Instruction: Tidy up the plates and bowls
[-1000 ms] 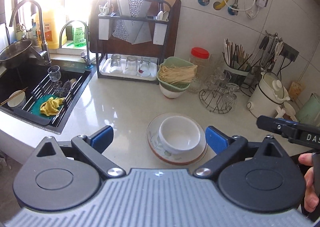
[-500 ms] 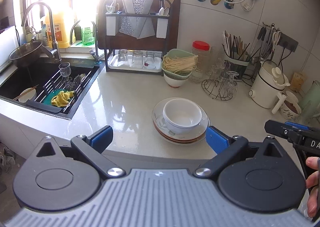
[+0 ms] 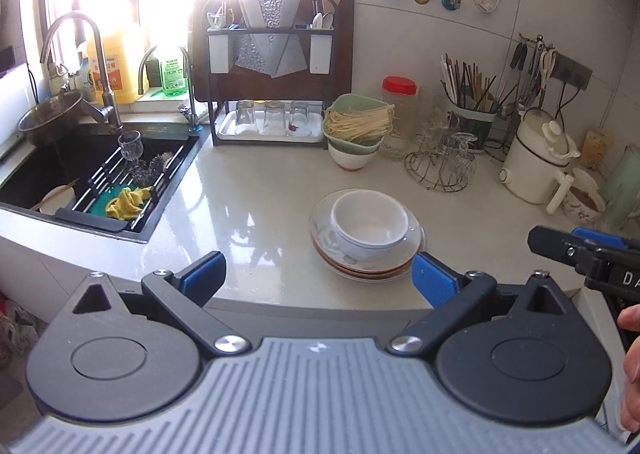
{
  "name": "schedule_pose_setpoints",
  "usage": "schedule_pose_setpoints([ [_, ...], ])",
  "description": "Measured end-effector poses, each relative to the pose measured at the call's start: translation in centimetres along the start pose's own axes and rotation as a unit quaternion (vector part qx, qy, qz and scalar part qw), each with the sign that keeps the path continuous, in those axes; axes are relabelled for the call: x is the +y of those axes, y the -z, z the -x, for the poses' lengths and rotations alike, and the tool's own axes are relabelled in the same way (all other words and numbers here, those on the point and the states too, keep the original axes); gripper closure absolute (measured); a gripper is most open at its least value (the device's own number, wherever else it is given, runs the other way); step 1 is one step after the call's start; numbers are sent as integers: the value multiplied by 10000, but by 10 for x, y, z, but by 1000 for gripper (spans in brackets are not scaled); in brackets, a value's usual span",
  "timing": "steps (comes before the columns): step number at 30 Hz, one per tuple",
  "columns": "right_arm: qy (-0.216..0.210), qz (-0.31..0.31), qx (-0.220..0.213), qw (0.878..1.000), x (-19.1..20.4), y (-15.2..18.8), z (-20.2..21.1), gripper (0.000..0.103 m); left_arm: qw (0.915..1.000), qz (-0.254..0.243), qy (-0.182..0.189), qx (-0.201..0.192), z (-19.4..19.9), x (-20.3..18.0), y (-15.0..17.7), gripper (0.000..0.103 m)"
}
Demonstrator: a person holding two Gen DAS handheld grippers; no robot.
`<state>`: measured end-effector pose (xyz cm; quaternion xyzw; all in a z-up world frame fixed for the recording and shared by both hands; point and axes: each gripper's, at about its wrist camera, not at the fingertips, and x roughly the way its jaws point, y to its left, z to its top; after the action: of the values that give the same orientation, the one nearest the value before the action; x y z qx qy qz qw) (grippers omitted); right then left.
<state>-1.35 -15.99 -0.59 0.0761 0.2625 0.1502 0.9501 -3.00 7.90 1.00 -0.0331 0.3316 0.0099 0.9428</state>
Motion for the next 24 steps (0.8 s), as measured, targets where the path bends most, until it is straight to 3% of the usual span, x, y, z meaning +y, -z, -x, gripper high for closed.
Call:
schedule_pose_setpoints([
  [10, 74, -77, 237, 9997, 9, 2, 0, 20, 9999, 111, -50, -34, 0, 9, -12, 2],
  [24, 335, -229, 160, 9990, 2, -3, 1, 20, 9994, 277, 159, 136, -11, 5, -19, 2],
])
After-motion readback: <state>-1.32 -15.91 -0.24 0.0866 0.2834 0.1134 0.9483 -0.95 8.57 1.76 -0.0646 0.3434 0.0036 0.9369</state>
